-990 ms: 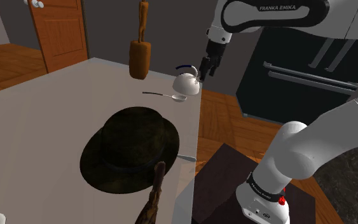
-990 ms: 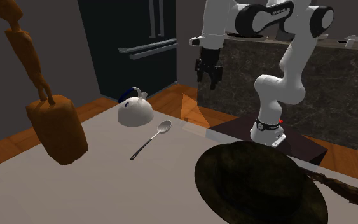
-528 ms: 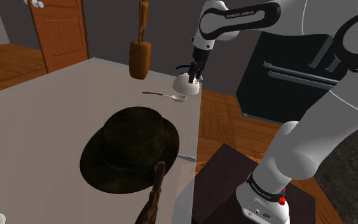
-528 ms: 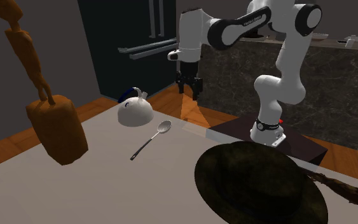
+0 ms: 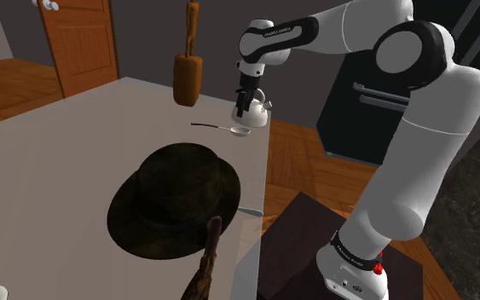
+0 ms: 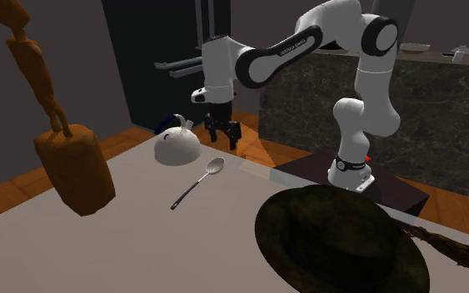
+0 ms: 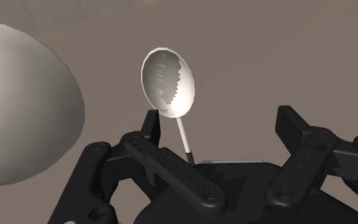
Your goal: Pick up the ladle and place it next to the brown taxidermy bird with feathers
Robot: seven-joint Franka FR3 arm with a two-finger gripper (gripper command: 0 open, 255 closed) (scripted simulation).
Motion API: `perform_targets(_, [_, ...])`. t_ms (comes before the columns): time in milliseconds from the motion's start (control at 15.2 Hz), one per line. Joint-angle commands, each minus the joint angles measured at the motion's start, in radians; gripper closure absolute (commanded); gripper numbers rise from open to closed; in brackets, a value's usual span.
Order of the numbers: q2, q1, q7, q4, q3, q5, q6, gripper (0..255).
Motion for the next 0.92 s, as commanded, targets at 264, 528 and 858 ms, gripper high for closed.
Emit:
perform_targets(264, [0.270,-0.044,-0.147,0.260,0.031,0.093,-0.041,0])
perform_targets(528, [0.428,-0.076,-0.207,0.441,0.061,0.126,-0.088,0])
perform_targets(858, [0.439,-0.072,-0.212,0.391,0.064,0.131,-0.027,0])
